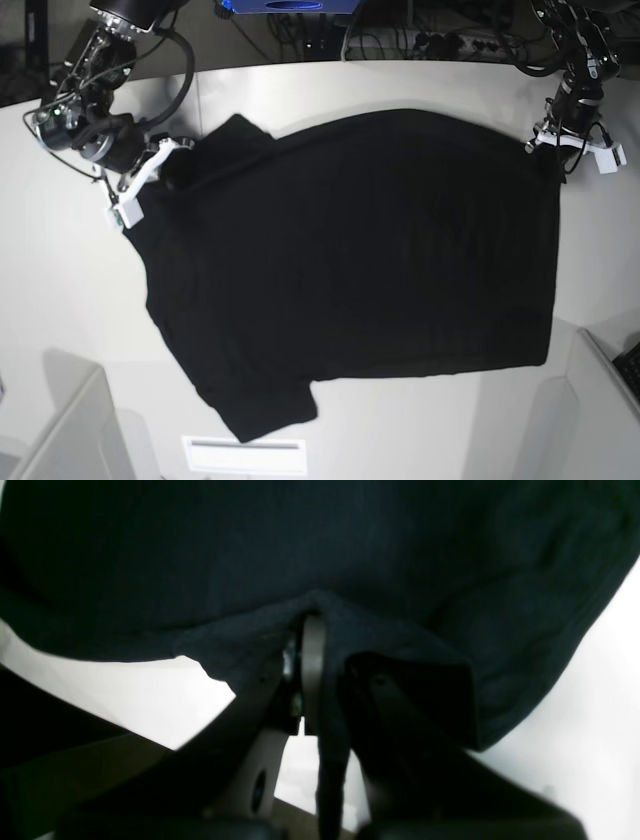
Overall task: Fold the T-shirt properly
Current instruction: 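Pull the held shoulder edge toward the robot with both grippers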
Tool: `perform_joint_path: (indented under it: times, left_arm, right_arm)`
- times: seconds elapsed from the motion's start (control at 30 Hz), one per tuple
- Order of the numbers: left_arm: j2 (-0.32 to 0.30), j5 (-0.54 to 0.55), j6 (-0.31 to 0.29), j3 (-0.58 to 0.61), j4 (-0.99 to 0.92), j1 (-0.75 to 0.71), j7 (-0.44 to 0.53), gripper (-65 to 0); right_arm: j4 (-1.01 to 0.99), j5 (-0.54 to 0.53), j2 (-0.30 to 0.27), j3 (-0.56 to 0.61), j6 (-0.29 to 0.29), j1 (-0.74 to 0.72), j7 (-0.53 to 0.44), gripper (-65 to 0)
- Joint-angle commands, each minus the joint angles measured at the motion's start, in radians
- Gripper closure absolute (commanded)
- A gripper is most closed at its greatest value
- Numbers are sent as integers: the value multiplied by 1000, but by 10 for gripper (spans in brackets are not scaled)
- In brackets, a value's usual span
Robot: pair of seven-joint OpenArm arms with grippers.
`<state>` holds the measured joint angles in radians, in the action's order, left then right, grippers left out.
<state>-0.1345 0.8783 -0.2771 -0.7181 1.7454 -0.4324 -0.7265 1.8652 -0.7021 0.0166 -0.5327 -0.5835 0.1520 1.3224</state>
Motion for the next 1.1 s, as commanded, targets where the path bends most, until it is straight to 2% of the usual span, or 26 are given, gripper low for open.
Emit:
perform_joint_path:
  times: [0.0, 0.07, 0.17, 0.47, 0.5, 0.6, 0.73, 0.9, 1.07]
  left_arm:
    - [-15, 25, 22, -7, 15, -1, 17, 0]
    - [-15, 32, 65, -5, 17, 0, 17, 0]
    - [-14, 32, 75, -4, 12, 25, 17, 0]
    - [-12, 23, 78, -7, 3, 86, 17, 0]
    - [-12, 23, 85, -7, 3, 94, 17, 0]
    - [-17, 25, 152, -5, -17, 120, 17, 0]
    - [-17, 25, 158, -2, -49, 159, 17, 0]
    - [-17, 23, 160, -1, -98, 201, 17, 0]
    - [-18, 22, 160, -1, -120, 229, 17, 0]
  right_arm:
    - [15, -15, -8, 0, 13, -21, -13, 0]
    - [6, -15, -10, 4, 66, -39, -13, 0]
    - [-42, -21, -11, 6, 101, -76, -13, 0]
    - [-189, -17, -13, 7, 104, -196, -13, 0]
    - [-201, -15, -13, 7, 104, -206, -13, 0]
    - [-253, -15, -13, 9, 104, -246, -14, 0]
    - [-322, -14, -13, 9, 106, -297, -24, 0]
    - [-416, -14, -47, 9, 106, -366, -27, 0]
    - [-482, -14, -77, 9, 106, -412, -70, 0]
